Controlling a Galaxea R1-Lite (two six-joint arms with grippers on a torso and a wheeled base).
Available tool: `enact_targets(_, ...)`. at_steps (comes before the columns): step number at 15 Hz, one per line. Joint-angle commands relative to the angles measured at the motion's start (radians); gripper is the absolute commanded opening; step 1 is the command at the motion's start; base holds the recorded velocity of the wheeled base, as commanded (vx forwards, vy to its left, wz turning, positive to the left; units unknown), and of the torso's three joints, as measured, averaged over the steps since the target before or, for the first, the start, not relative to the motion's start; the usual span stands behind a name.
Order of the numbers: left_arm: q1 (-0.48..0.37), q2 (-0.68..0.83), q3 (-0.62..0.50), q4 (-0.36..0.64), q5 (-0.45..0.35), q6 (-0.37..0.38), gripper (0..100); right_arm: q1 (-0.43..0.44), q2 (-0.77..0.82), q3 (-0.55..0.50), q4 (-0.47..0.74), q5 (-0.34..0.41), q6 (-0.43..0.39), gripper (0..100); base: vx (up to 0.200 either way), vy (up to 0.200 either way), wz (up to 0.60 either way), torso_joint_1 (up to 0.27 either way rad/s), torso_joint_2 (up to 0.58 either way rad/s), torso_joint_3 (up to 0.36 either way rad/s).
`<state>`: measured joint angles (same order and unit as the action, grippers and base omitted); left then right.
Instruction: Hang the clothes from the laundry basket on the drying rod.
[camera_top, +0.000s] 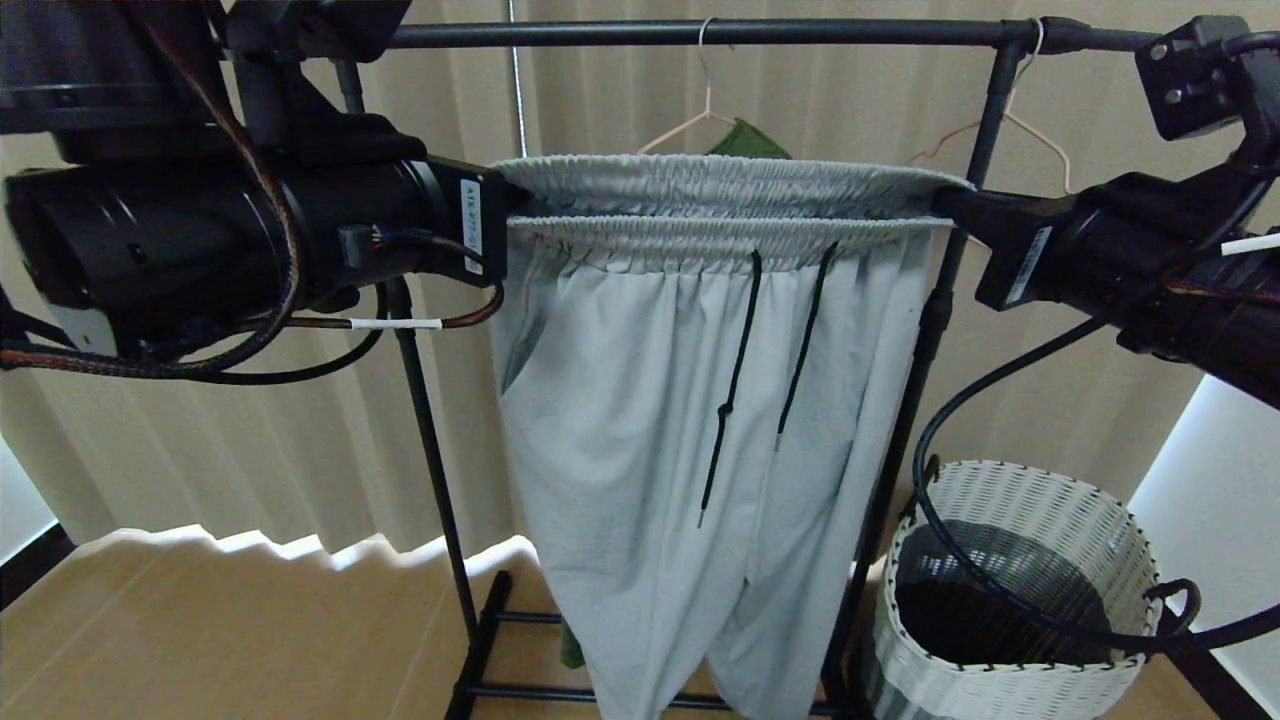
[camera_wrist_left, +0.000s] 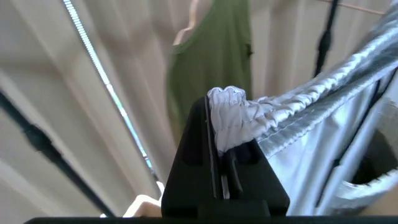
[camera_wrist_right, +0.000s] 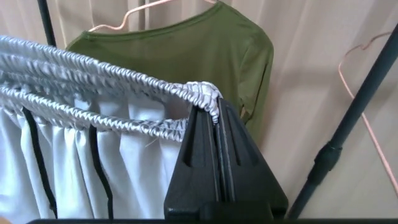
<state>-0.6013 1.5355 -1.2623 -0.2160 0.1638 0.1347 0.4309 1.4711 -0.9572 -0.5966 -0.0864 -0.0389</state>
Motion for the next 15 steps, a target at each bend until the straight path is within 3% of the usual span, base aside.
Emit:
enact_targets(1, -0.017, 0.015, -0.008, -0.002, -0.003, 0.000, 0, 0.019, -0.086, 0.074, 0.001, 0.002, -0.036, 0, 0.000, 0.000, 0.00, 0.000, 0.00, 0.000)
enact_targets(5, -0.015, 0.150, -0.123, -0.029, 0.002, -0.001, 0, 0.077, -0.250, 0.170, 0.092, 0.005, -0.042, 0, 0.000, 0.000, 0.00, 0.000, 0.00, 0.000)
enact_targets(8, -0.015, 0.268, -0.256, -0.028, 0.005, -0.004, 0, 0.218, -0.393, 0.224, 0.222, 0.005, -0.041, 0, 0.000, 0.000, 0.00, 0.000, 0.00, 0.000)
enact_targets(15, -0.015, 0.295, -0.269, -0.026, 0.011, -0.006, 0, 0.256, -0.414, 0.255, 0.232, 0.004, -0.039, 0, 0.000, 0.000, 0.00, 0.000, 0.00, 0.000)
